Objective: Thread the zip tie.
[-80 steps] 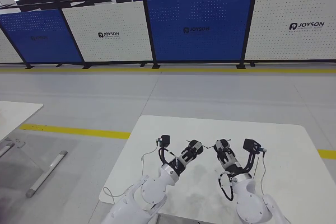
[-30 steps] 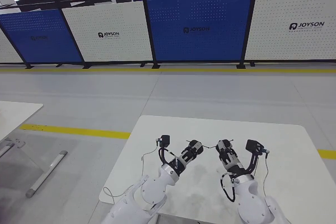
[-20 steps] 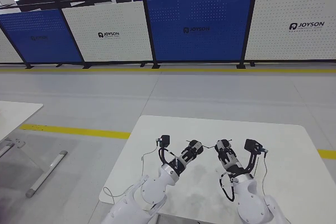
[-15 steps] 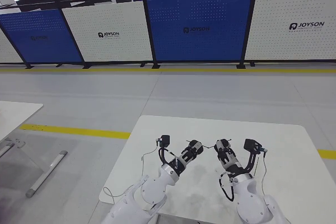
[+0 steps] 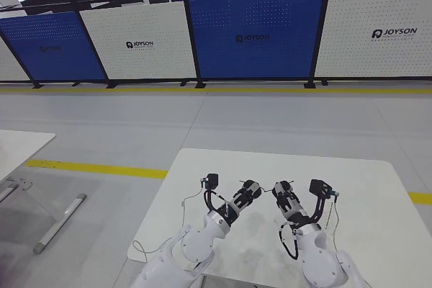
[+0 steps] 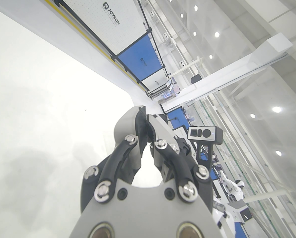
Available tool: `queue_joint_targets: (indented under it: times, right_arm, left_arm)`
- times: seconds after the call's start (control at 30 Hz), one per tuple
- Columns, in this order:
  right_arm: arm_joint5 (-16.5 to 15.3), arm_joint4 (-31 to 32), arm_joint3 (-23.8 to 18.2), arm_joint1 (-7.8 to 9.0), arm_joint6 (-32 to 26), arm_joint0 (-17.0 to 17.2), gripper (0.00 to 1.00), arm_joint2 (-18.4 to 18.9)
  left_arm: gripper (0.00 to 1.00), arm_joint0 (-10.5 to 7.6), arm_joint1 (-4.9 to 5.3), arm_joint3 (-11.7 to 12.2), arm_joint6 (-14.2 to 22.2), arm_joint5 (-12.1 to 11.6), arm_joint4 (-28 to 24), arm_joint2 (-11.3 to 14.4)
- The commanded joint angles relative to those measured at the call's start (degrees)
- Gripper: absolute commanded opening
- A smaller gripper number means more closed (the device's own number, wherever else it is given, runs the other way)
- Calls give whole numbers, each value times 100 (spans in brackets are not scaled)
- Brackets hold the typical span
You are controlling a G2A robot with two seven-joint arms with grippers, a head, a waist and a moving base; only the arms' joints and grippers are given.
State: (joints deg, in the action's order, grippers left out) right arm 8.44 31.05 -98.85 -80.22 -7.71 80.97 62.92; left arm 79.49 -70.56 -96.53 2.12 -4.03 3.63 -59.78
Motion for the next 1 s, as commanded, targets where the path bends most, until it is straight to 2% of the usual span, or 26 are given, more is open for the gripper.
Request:
queue_joint_targets:
  times: [0.0,0.03,0.1,0.17,0.2,0.53,0.97]
  right_arm:
    - [9,-56,6,-7,26,1,0,4]
    - [16,-77,7,-10,34,2,0,5]
    - [28,-121,7,-15,48,3,29,17]
    - [21,-168,-4,-18,65,18,40,33]
    - [17,-182,-12,-18,76,27,42,42]
    - [-15,-112,-123,-19,168,104,35,67]
    - [-63,242,-326,26,81,441,27,71]
  left_arm:
    - [0,0,0,0,0,0,0,0]
    - [0,0,0,0,0,0,0,0]
    - [0,0,0,0,0,0,0,0]
    - [0,0,0,0,0,0,0,0]
    - [0,0,0,0,0,0,0,0]
    - [0,0,0,0,0,0,0,0]
    - [0,0,0,0,0,0,0,0]
